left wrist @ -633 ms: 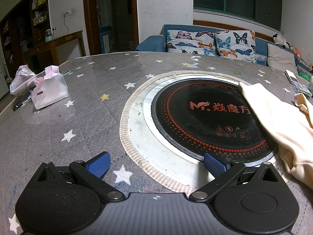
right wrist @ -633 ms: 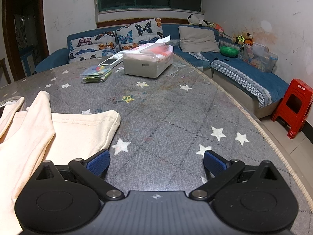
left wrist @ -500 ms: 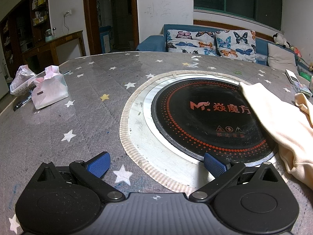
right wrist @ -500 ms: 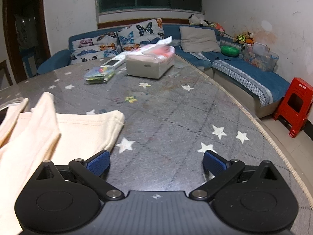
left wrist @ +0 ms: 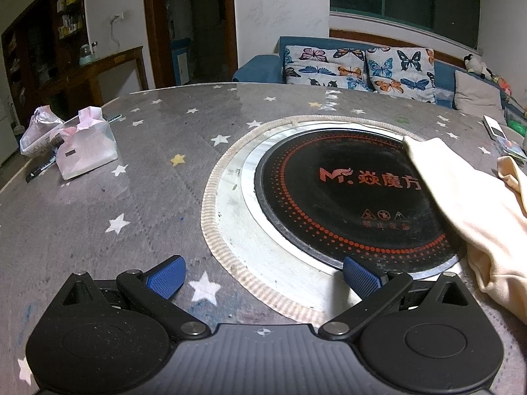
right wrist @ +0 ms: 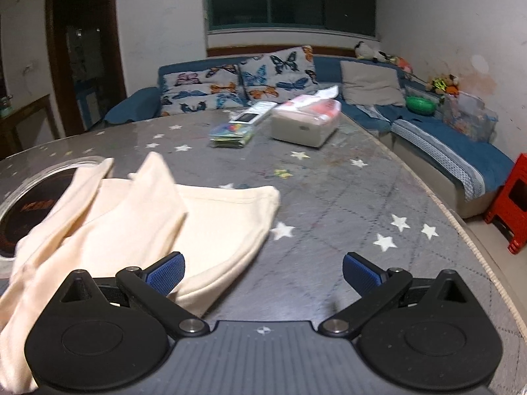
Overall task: Fold clothes
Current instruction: 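Move both grippers toward the crumpled cream sweatshirt on the table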
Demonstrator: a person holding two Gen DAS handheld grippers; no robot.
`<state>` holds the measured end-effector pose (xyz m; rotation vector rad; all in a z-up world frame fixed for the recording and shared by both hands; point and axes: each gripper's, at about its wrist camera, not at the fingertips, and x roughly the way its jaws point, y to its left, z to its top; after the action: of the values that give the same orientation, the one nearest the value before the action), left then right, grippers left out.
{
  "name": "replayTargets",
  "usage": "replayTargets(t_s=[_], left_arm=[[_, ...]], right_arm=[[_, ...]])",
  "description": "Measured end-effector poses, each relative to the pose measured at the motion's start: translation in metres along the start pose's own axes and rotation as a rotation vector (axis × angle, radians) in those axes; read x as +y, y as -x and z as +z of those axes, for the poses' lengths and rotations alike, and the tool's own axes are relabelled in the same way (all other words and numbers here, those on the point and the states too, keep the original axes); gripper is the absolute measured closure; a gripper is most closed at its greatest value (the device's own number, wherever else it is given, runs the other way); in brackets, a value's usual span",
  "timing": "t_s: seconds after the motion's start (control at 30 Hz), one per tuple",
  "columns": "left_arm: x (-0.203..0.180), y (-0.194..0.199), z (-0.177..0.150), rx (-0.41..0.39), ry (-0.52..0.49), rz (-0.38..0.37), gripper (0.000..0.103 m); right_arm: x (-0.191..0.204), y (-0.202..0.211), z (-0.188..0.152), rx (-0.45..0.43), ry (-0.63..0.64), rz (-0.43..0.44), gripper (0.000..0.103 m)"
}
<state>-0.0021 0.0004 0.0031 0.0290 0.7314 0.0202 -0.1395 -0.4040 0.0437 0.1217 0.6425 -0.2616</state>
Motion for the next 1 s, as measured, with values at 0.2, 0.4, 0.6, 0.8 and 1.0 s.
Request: replayTargets(t_s=[0.2, 0.4, 0.6, 0.8, 1.0], left_arm=[[-0.011, 0.013, -0.002, 0.004, -0.016, -0.050, 0.000], [-0.030, 0.029, -0.004, 0.005, -0.046, -0.112, 0.000], [-0.044, 0.044, -0.006, -0.001, -0.066, -0.161, 0.000], [-0.059, 0.058, -0.008, -0.007, -0.086, -0.206, 0.000], [-0.070, 0.069, -0.010, -0.008, -0.107, -0.243, 0.000]], right_arm=[[0.014, 0.010, -0.005, 0.008, 0.025, 0.026, 0.000], [0.020, 0.016, -0.010, 0.025, 0.019, 0.031, 0.000], [0.024, 0.022, -0.013, 0.028, 0.017, 0.038, 0.000], [0.030, 0.029, -0.015, 0.027, 0.022, 0.049, 0.001], [0.033, 0.037, -0.017, 0.022, 0.019, 0.064, 0.004]])
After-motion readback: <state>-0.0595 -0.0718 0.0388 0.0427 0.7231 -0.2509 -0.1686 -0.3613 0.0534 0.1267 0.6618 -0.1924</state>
